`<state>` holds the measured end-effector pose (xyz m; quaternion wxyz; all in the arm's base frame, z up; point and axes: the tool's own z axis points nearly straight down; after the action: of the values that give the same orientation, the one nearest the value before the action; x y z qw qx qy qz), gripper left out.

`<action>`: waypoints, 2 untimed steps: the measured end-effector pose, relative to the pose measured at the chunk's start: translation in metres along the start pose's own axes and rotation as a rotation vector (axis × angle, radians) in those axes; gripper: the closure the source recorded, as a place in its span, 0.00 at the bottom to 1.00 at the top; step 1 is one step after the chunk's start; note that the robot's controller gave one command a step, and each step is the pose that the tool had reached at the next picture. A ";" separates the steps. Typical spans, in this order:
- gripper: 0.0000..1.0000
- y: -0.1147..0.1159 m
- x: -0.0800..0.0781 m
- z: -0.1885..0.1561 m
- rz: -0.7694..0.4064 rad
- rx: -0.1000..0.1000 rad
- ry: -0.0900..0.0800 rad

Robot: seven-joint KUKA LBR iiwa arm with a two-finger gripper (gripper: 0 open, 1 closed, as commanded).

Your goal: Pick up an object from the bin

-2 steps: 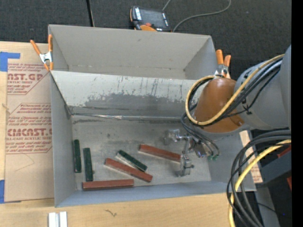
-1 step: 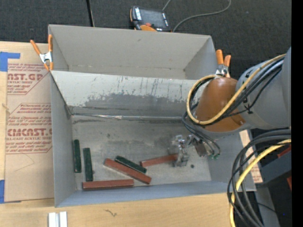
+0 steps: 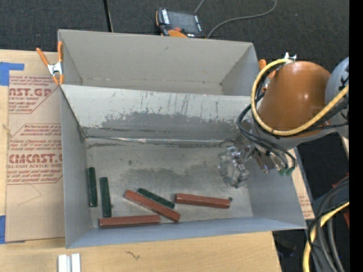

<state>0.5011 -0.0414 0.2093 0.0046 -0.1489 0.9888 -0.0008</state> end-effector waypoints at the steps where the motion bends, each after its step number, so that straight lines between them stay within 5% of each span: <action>1: 0.00 0.000 0.001 0.004 0.001 -0.003 0.007; 2: 0.00 -0.005 -0.011 0.144 -0.177 -0.007 0.013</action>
Offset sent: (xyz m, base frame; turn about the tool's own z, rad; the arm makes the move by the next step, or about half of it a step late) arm 0.0000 0.0000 0.0000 0.0000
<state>0.5147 -0.0424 0.0659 -0.0025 -0.2357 0.9718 0.0013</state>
